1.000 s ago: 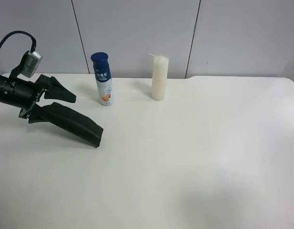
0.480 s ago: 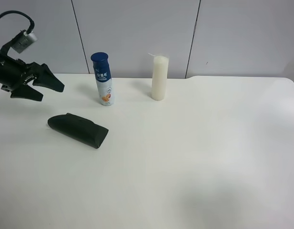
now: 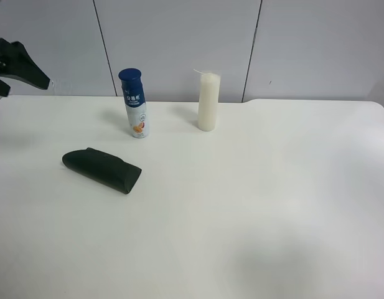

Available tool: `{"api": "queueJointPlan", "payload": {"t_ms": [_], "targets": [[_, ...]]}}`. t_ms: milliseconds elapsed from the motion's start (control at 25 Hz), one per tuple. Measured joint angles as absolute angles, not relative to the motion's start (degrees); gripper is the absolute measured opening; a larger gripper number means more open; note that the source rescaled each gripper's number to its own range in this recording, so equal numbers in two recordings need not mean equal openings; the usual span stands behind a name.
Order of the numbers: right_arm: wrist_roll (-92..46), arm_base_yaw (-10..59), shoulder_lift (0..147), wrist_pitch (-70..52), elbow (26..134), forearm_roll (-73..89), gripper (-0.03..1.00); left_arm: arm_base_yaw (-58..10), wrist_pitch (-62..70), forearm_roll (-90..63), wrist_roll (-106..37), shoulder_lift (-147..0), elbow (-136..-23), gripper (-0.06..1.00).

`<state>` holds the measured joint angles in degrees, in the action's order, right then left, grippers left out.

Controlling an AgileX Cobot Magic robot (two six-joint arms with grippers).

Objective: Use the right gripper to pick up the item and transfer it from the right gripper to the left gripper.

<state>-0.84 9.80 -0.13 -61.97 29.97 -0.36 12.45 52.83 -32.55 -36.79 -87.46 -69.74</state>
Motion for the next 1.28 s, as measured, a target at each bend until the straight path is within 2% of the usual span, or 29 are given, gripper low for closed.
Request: {"api": "queueJointPlan", "payload": {"t_ms": [400, 960, 1280], "targets": [[-0.8, 9.8, -0.1, -62.0, 30.0, -0.4, 1.00, 12.5, 62.2, -21.7, -23.2, -64.2, -67.4, 1.00], [-0.8, 9.8, -0.1, -62.0, 30.0, -0.4, 1.00, 11.7, 66.0, -16.5, -10.0, -28.7, -44.8, 1.00], [-0.8, 9.8, -0.1, -62.0, 30.0, -0.4, 1.00, 7.6, 68.2, -10.8, -5.4, -15.1, -40.9, 1.00]]}}
